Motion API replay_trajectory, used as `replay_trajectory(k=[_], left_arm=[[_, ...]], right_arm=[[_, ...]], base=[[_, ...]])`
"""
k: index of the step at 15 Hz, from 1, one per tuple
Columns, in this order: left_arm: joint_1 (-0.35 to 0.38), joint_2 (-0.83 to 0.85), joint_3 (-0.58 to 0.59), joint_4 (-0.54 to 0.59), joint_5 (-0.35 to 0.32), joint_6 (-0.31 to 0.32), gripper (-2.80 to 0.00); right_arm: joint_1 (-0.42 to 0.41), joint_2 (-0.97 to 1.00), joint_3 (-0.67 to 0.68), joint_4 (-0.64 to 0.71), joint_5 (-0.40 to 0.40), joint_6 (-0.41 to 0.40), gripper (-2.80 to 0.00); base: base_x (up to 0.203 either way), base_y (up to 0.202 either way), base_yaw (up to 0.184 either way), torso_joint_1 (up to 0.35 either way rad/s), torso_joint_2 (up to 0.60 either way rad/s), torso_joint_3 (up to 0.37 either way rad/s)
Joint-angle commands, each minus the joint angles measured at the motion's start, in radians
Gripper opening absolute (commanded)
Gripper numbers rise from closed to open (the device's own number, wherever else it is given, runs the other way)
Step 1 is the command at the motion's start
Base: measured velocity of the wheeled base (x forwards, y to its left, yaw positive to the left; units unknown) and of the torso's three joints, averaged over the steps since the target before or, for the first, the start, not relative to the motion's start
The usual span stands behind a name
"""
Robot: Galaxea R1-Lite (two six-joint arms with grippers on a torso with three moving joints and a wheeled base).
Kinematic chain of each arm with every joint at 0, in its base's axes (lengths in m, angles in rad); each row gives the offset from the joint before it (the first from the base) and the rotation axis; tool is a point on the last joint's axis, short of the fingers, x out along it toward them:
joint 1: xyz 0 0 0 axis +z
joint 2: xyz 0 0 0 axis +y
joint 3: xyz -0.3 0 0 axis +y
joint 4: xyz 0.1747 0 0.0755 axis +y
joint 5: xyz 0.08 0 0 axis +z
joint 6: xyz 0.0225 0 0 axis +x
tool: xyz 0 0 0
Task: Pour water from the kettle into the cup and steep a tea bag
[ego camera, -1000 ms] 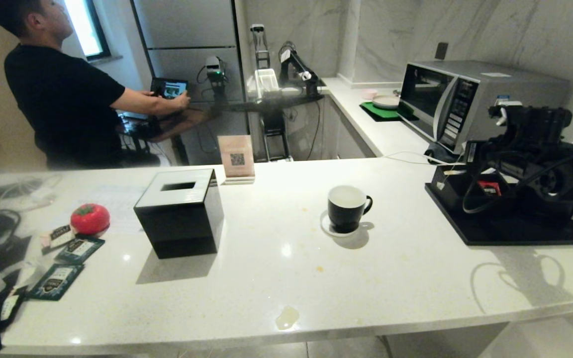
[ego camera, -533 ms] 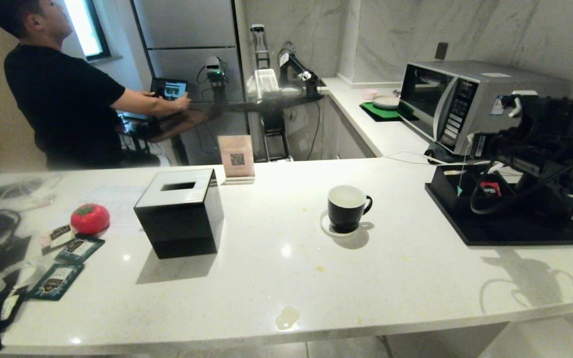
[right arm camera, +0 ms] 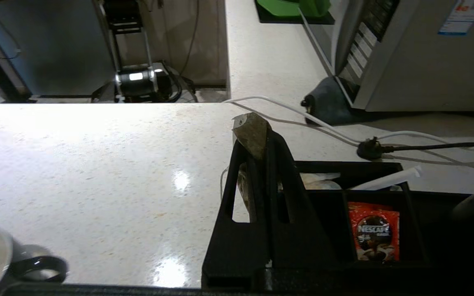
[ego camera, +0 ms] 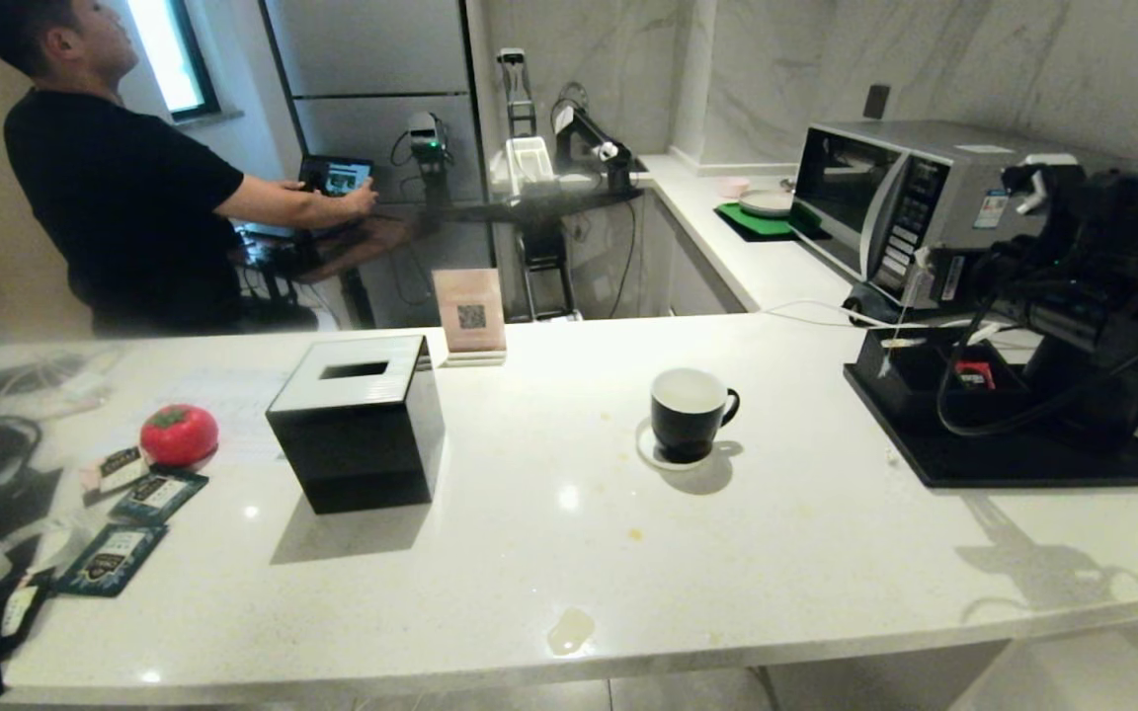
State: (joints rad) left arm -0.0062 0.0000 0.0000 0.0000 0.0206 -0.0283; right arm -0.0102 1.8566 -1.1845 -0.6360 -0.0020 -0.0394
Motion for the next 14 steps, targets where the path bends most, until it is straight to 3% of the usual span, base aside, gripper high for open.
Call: replay_trajectory(k=[1,14], left_arm=[[0.0,0.002,0.0,0.0,0.001,-0.001,-2.8],[0.0,0.002,0.0,0.0,0.001,-0.001,-2.8]], right_arm=[[0.031,-0.045,0.035,-0.004,0.0,-0.001,-2.8],[0.176,-0.106,0.088,-0.07,-0.003,-0.001,-2.8]], base=[[0.0,0.0,0.0,0.0,0.0,0.0],[0.0,0.0,0.0,0.0,0.0,0.0]])
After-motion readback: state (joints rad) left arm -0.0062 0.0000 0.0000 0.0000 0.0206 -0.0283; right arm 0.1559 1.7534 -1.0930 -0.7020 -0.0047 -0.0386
